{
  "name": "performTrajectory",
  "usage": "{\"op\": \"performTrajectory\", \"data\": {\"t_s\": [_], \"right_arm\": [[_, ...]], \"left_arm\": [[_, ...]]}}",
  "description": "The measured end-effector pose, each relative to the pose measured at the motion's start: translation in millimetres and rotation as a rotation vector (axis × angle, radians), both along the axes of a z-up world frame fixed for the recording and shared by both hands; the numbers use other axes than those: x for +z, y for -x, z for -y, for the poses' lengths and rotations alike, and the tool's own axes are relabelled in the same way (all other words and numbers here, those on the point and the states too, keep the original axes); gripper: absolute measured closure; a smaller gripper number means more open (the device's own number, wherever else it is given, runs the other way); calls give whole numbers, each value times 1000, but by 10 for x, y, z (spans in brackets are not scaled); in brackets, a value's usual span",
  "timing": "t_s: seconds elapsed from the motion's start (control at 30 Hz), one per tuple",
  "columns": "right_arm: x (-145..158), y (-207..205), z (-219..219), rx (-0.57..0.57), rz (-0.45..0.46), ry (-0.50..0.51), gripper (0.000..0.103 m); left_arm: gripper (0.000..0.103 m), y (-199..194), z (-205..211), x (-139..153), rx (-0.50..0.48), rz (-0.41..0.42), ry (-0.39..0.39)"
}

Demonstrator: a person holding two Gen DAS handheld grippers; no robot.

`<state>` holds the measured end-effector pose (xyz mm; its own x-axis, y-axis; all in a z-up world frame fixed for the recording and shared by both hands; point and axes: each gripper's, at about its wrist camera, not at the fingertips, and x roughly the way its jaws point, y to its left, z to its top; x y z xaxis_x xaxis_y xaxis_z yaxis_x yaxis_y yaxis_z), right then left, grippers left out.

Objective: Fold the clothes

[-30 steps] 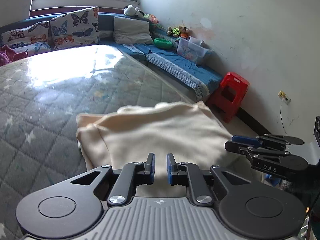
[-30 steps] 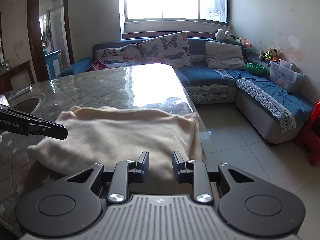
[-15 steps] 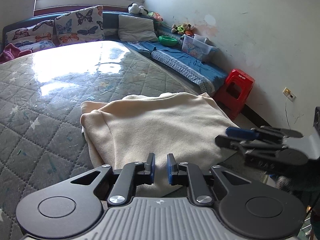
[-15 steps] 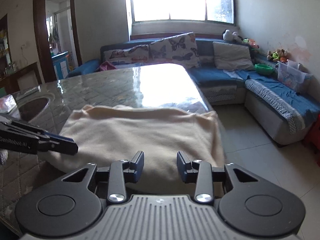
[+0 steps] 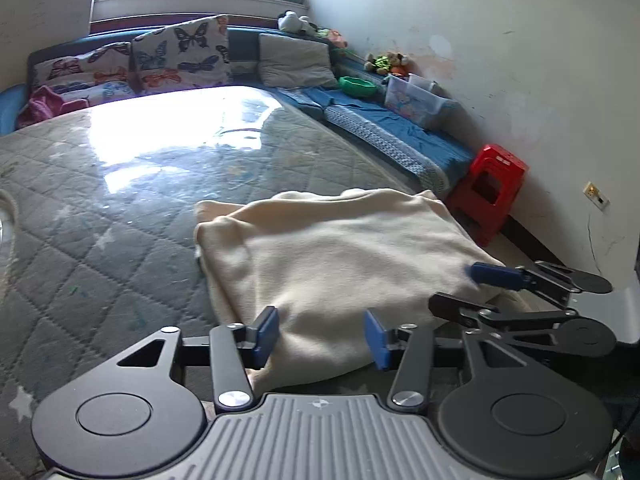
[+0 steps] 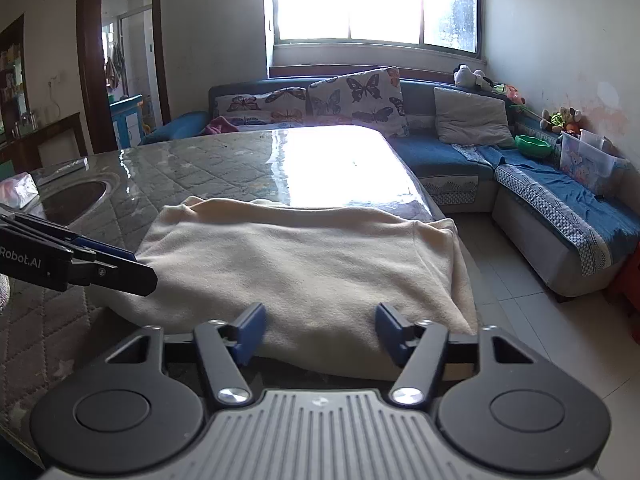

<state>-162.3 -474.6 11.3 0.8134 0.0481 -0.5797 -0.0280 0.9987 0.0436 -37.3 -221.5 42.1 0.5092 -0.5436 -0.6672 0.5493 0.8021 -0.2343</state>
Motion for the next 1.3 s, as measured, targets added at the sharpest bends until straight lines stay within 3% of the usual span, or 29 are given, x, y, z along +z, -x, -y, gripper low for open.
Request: {"op": "performTrajectory", "data": {"t_s": [0.1,0.13,0.5,0.9,1.3], "right_arm": [[23,21,-15,-7,7,-5,24],[25,31,-21,-12,8,-6,17],[87,139,-89,-55,26,-4,0],[107,242,-189,-85,21,21,0],[74,360,-234,-110,7,24,0]], "left_arm": [[43,-5,-59,-4,30,-5,-9],[41,-4,-79,-9,37,-7,-10],[19,99,-212,-35,67,27,-41],[0,221,-324,-6,71,67,-52],[0,311,-390,-26,89,71,-71]]}}
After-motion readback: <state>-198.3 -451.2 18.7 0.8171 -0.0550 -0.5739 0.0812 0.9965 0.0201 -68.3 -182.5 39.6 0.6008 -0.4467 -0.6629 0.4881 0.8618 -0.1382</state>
